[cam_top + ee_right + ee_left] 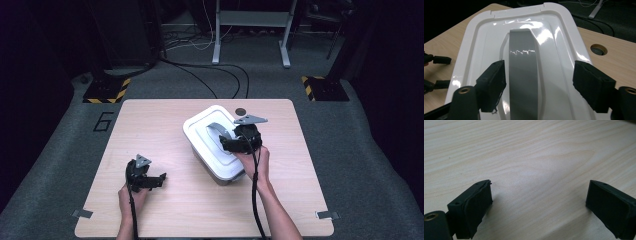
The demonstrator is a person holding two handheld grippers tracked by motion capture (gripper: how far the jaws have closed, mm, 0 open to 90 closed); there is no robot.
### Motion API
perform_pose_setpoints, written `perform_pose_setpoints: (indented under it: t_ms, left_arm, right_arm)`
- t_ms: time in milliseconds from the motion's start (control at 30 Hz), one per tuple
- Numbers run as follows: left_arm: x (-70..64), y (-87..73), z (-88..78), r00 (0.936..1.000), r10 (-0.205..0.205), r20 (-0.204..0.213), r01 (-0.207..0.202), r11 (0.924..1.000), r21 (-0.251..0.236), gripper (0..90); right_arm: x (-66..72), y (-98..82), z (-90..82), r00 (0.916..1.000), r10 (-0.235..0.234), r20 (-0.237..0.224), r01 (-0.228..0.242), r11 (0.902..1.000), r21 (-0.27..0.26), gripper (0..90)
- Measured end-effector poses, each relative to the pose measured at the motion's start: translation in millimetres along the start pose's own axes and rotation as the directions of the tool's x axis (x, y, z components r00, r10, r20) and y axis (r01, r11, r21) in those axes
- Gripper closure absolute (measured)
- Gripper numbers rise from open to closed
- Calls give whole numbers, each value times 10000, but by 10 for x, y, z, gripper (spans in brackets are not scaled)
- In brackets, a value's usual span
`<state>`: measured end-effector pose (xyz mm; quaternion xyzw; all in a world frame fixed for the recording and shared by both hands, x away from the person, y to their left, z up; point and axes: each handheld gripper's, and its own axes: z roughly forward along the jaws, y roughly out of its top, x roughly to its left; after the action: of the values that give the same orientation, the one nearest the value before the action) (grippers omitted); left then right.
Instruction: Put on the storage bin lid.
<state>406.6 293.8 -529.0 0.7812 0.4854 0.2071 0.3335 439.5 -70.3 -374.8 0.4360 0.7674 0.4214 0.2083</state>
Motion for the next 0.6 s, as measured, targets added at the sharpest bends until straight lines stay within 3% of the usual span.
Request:
perform_pose_setpoints:
  t_ms: [267,600]
  left_arm:
    - [-3,-3,6,10000,-17,-41,17,10000,-82,63]
    - [-4,-3,6,10000,-21,-45,20,10000,-83,63]
  right_arm:
    - [-153,-42,-150,9997,-70,-236,73,9999,113,143]
    - [-355,-154,-325,10000,-30,-72,33,9995,321,62]
